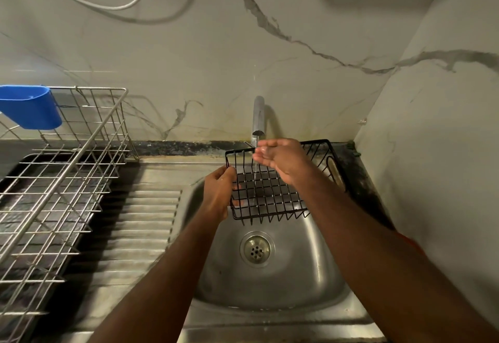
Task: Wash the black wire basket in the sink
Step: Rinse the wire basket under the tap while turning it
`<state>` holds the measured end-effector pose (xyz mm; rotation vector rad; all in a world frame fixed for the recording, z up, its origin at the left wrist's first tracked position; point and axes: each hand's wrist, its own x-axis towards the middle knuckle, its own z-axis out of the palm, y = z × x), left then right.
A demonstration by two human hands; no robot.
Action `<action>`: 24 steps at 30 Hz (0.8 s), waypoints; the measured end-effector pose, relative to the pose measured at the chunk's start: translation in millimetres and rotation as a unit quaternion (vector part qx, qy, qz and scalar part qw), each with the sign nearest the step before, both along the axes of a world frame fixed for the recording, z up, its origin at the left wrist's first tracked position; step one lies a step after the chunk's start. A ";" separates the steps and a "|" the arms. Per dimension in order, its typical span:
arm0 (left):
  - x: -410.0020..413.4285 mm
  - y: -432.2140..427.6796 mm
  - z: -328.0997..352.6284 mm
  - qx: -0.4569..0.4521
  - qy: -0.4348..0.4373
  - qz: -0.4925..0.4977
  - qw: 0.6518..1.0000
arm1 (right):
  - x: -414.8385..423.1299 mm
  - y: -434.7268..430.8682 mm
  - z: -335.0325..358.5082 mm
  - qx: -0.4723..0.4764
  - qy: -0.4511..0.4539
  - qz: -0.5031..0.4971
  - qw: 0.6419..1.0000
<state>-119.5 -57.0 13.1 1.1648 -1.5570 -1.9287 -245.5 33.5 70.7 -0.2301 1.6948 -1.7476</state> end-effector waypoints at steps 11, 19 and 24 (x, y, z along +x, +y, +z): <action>-4.3 -2.1 3.4 -0.002 -0.013 -0.008 1.000 | -8.8 -32.1 4.4 0.046 0.092 -0.003 0.995; 2.6 -7.2 6.8 0.022 -0.005 -0.022 1.000 | -45.3 -6.0 6.6 0.291 0.452 0.150 0.830; 8.4 -5.4 9.6 0.038 -0.008 -0.037 0.999 | -47.2 4.0 -2.3 0.335 0.505 0.237 0.760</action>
